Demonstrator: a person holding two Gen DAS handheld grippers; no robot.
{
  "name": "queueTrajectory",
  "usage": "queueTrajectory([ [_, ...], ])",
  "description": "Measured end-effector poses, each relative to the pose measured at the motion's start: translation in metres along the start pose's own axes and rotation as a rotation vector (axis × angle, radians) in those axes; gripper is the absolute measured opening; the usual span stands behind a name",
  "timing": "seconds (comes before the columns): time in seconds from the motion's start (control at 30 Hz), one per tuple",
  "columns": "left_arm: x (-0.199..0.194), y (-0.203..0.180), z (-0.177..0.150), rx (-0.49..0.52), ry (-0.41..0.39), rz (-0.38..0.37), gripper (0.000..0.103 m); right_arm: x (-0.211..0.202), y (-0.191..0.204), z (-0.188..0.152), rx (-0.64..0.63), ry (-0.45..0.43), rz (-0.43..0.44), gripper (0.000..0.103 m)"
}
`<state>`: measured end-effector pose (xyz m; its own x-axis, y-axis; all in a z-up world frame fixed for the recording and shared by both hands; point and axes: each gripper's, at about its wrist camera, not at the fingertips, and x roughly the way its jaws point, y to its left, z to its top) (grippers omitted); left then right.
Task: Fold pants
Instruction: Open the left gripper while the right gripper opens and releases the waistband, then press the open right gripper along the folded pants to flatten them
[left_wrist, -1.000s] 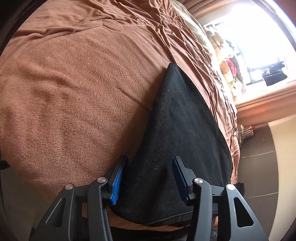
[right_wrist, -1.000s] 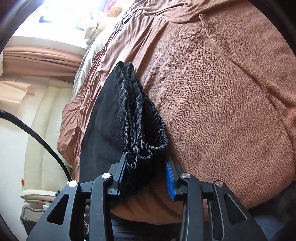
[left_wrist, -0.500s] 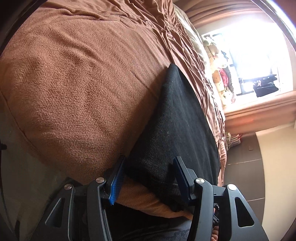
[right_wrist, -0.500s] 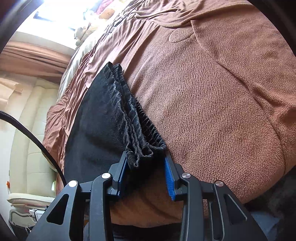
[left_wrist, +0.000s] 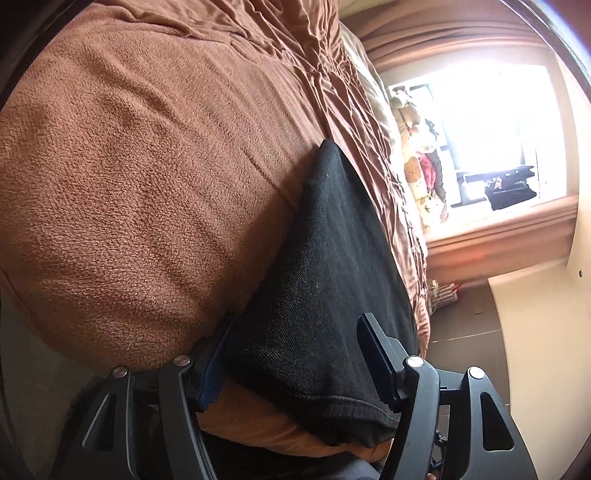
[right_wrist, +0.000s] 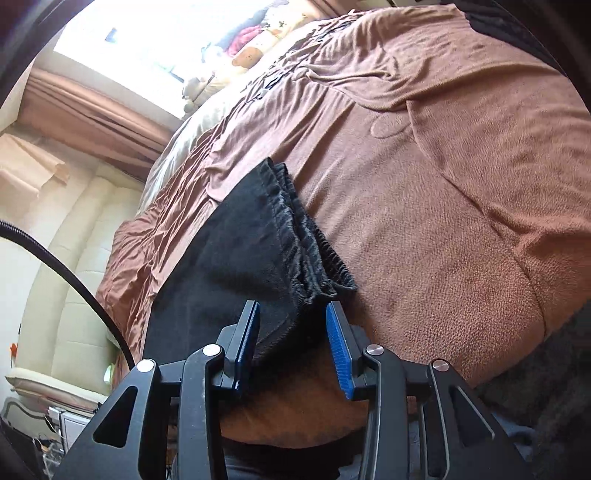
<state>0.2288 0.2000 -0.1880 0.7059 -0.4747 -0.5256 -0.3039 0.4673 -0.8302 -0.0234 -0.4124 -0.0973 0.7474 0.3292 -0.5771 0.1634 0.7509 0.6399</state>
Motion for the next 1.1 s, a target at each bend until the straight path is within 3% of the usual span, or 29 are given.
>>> queueTrajectory([
  [0.17,-0.007,0.003,-0.006,-0.003,-0.007,-0.005,0.063,0.004,0.042,-0.009,-0.126,0.019,0.029,0.035],
  [0.4,-0.008,-0.005,-0.001,0.0,0.042,0.02,0.058,0.017,0.097,-0.029,-0.272,0.049,0.052,0.035],
  [0.6,-0.009,-0.014,-0.001,0.022,0.066,0.019,0.058,0.037,0.127,-0.049,-0.342,0.058,0.011,0.035],
  [0.83,-0.007,-0.018,-0.008,0.032,0.034,-0.006,0.058,0.069,0.162,-0.065,-0.453,0.102,-0.053,0.035],
  [1.1,-0.005,-0.025,-0.012,0.062,-0.008,-0.027,0.058,0.119,0.187,-0.069,-0.49,0.196,-0.046,0.035],
])
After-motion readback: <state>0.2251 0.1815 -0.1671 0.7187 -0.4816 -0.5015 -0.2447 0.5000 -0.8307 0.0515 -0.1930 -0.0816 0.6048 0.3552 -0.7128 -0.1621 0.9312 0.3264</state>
